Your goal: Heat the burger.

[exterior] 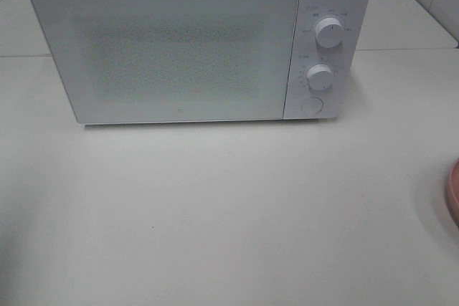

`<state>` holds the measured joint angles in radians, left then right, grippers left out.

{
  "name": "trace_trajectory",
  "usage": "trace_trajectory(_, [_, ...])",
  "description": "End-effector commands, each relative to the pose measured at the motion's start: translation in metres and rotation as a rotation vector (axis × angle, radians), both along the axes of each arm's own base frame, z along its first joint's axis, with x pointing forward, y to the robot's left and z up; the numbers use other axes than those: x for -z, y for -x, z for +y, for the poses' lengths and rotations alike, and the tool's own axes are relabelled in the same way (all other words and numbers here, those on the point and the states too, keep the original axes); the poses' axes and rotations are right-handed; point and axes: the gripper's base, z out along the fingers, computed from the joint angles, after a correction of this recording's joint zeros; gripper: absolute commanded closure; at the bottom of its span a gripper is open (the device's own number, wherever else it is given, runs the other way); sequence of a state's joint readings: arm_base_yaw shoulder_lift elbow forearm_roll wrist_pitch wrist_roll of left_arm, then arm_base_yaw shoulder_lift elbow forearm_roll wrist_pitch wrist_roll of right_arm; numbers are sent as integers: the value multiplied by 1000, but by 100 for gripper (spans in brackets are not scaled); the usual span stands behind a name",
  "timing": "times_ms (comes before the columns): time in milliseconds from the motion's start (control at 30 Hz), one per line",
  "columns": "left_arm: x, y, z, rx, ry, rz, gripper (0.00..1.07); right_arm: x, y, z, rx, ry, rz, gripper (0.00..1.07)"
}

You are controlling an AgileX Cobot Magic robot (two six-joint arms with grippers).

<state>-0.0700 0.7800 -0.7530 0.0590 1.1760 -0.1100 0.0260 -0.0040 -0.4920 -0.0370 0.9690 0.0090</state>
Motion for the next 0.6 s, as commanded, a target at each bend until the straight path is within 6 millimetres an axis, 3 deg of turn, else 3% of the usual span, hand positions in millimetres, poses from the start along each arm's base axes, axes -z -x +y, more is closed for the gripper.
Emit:
trace_trajectory(33, [3, 28, 2, 2, 10, -149, 9, 0, 5, 0, 2, 7, -39, 32])
trace_trajectory(67, [6, 40, 3, 5, 16, -234, 9, 0, 5, 0, 2, 7, -39, 32])
trace_trajectory(200, [19, 56, 3, 7, 25, -322, 9, 0, 5, 0, 2, 7, -39, 32])
trace_trajectory(233, [23, 69, 4, 15, 26, -354, 9, 0, 5, 0, 2, 7, -39, 32])
trace_trajectory(400, [25, 94, 5, 45, 21, -464, 9, 0, 5, 0, 2, 7, -39, 32])
trace_trajectory(533, [24, 125, 4, 82, 39, -662, 9, 0, 5, 0, 2, 7, -39, 32])
trace_trajectory(600, [24, 128, 3, 82, 50, -682, 9, 0, 5, 0, 2, 7, -39, 32])
